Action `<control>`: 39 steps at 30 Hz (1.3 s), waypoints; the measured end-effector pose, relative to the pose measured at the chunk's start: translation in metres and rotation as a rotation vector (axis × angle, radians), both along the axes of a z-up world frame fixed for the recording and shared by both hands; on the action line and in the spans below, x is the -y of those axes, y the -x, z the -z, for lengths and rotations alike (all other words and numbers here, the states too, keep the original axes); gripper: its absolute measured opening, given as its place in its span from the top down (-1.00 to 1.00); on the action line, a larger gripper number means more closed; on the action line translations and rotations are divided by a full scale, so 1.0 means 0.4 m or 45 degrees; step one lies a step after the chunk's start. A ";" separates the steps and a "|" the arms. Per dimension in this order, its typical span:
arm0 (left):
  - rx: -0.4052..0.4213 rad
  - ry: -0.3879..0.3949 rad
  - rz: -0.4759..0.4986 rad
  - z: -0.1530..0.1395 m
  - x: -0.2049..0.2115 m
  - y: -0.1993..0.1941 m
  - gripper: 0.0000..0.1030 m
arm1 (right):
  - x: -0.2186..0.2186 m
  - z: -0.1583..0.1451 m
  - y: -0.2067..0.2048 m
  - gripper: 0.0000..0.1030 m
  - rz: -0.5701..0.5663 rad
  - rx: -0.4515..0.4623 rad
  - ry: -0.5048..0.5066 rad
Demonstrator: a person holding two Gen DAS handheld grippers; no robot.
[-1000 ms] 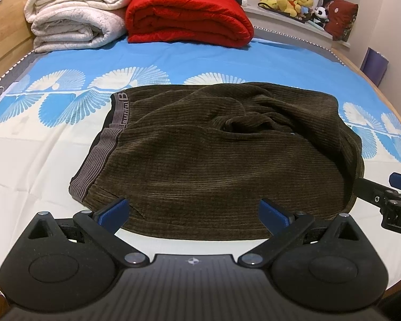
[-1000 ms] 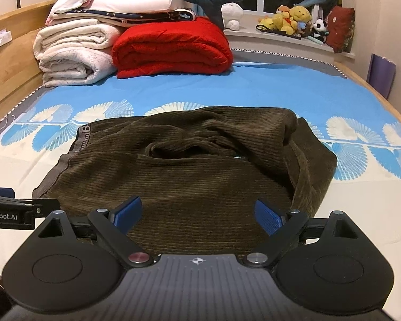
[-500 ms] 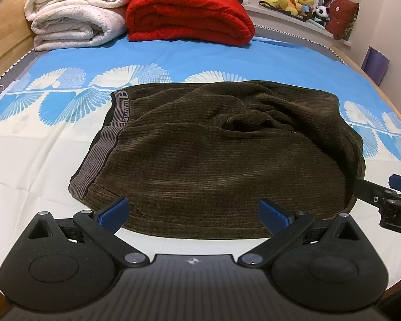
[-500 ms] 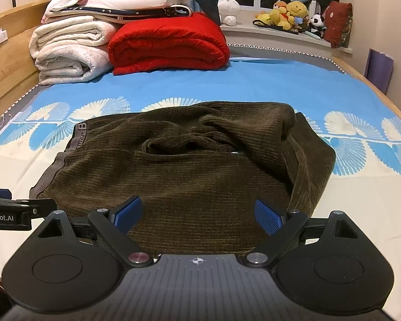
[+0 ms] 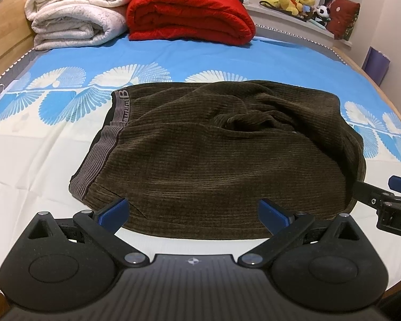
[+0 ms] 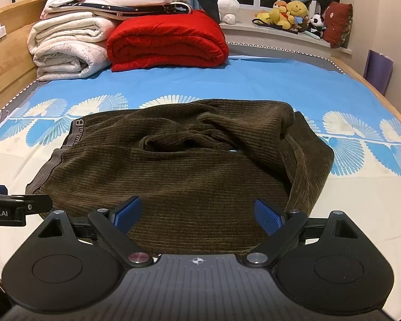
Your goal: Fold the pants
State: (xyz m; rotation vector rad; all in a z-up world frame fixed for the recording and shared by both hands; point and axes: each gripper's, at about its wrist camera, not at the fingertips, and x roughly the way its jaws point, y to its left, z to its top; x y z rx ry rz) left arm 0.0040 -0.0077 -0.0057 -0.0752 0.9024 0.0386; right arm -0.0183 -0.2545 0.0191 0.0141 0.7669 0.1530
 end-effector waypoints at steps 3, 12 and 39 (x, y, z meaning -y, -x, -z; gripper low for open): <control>0.000 0.002 0.003 -0.001 0.001 -0.001 -0.99 | -0.001 0.003 0.000 -0.78 -0.001 0.000 0.002; 0.002 -0.002 0.012 0.002 0.006 -0.002 -0.99 | -0.004 0.004 0.000 -0.77 -0.003 0.005 0.004; 0.029 0.011 0.021 -0.012 0.009 0.006 -0.99 | -0.012 -0.004 0.002 -0.62 -0.015 0.016 0.003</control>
